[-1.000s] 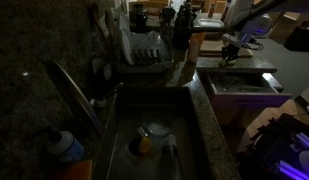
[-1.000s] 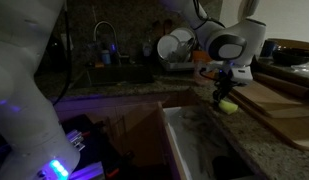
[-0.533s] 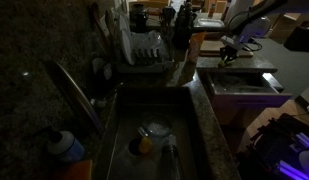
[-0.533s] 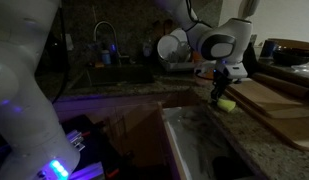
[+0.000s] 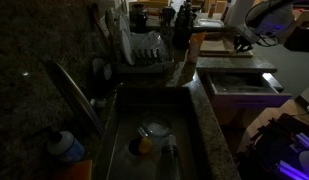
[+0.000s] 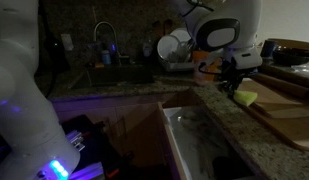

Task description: Pick the sponge and wipe the counter on the right

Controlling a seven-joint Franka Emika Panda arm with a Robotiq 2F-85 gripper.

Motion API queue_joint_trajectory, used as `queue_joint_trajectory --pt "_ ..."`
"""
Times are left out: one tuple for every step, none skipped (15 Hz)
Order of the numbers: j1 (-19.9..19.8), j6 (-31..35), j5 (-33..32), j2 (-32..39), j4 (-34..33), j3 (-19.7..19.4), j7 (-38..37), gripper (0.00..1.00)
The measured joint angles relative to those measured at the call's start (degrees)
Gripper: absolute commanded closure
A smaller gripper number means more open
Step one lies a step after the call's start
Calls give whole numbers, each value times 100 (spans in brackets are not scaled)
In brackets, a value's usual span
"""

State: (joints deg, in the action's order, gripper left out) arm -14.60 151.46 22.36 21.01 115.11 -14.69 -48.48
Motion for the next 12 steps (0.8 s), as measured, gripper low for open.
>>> queue_joint_trajectory --pt "-11 0 5 -82 54 0 1 95" --pt "-7 -3 0 -108 66 0 -3 95" --pt "3 -41 -26 -104 63 0 -10 95" --pt "23 -237 -93 -97 65 5 -4 95" --pt "69 -478 -190 -100 101 18 7 95" --pt "166 -632 -354 -116 209 26 -10 95" --pt "318 -709 -608 -136 381 22 -93 95" --pt "493 -782 -894 -161 567 15 -242 95" --pt "691 -844 -1249 -215 772 -5 -459 95" --pt "908 -886 -1694 -294 994 -48 -746 95" --pt "1111 -972 -2119 -408 1216 -80 -988 95" --pt "1280 -1068 -2479 -554 1442 -81 -1125 95"
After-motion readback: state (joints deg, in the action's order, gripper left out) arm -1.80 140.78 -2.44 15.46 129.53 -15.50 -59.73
